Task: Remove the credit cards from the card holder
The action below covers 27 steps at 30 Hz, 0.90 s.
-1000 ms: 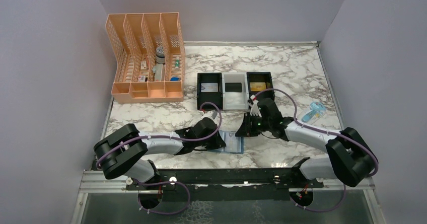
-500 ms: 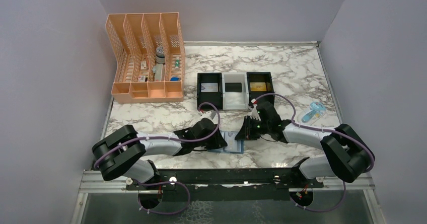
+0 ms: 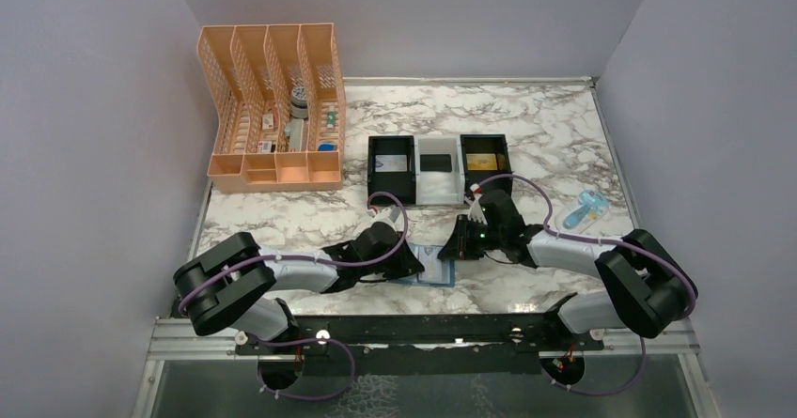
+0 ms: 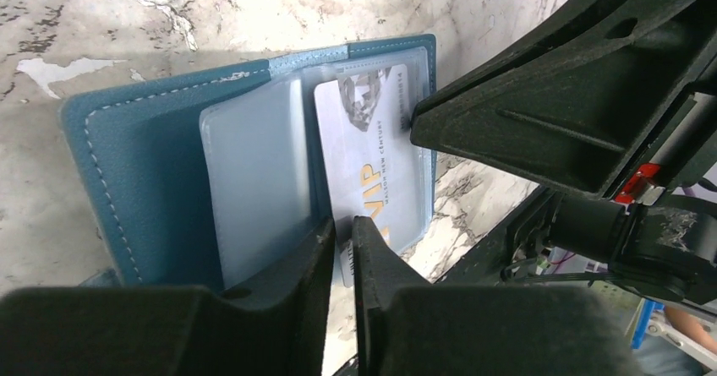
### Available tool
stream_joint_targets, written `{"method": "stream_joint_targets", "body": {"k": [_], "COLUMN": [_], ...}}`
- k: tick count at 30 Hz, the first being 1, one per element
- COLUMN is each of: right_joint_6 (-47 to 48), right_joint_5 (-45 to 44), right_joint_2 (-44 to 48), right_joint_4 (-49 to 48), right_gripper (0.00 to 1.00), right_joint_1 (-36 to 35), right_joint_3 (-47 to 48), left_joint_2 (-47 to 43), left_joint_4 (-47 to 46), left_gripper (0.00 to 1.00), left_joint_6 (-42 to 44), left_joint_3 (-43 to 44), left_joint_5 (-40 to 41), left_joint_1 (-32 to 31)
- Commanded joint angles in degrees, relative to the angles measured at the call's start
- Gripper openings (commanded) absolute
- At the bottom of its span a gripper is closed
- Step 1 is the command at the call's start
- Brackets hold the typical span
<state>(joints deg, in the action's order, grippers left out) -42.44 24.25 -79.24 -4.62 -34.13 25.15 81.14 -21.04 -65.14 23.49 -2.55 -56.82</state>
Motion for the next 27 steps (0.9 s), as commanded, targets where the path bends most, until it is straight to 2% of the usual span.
{"method": "stream_joint_targets", "body": {"k": [1,7,27], "right_joint_6": [1.39,2.10,4.04], "right_joint_5": [-5.34,-8.34,-6.35], "right_joint_2": [-2.41,-1.56,0.16], "right_joint_4": [4.71,6.65,8.65], "right_gripper": [0.13,0.13,0.13], "right_joint_1": [-0.06,-0.03,-0.02], "right_joint_3": [-2.73,-2.23,0.51], "left_joint_2": [1.13,-1.26,-4.10], "left_joint_4": [-3.81,-3.81,-2.93], "left_gripper": [0.12,0.00,0.00], "left_joint_6": [-1.44,-2.28,-2.65], "left_joint_3": [-0.37,-2.11,-3.94], "left_joint_5": [-1.61,0.08,1.07], "left_joint_1": [0.28,0.45,1.01]}}
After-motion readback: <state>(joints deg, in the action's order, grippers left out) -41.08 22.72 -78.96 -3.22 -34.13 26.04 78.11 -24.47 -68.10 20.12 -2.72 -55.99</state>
